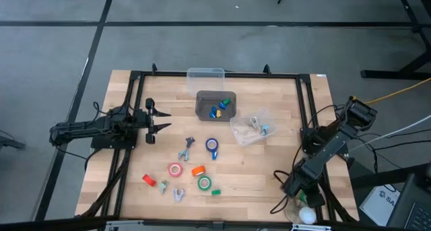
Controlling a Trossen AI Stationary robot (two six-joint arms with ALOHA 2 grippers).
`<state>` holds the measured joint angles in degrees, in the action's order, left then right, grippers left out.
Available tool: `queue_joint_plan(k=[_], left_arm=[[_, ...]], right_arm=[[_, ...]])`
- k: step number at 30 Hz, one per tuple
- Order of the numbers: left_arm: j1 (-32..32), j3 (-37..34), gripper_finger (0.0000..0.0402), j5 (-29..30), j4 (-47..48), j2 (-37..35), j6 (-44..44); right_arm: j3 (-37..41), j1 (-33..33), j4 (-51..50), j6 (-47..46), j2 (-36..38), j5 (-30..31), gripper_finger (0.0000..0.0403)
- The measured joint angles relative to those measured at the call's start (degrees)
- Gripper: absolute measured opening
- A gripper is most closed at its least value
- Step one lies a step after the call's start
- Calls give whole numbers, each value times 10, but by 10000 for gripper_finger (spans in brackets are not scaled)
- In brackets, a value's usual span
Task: Pick and place Stapler, Stapler remover, tape
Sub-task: Put the green stapler into the black bin
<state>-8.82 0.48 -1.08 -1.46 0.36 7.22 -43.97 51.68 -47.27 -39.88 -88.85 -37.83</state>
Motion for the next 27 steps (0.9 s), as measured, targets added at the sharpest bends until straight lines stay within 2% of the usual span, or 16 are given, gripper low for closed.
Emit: queue_joint_plan(k=[2, 7, 14, 18, 21, 24, 27], left_arm=[[0, 0, 169, 0, 0, 0, 0], [0, 0, 169, 0, 0, 0, 0], [0, 0, 169, 0, 0, 0, 0], [0, 0, 169, 0, 0, 0, 0], [0, 0, 169, 0, 0, 0, 0], [0, 0, 169, 0, 0, 0, 0], [0, 0, 169, 0, 0, 0, 0]], right_arm=[[0, 5, 15, -2, -4, -1, 10], [8, 11, 44, -29, -10, 3, 19], [25, 6, 43, -60, -10, 57, 5], [37, 6, 84, -110, -10, 24, 12], [55, 6, 151, -146, -10, 12, 10], [81, 6, 210, -185, -10, -25, 4], [100, 6, 243, -208, -10, -29, 7]])
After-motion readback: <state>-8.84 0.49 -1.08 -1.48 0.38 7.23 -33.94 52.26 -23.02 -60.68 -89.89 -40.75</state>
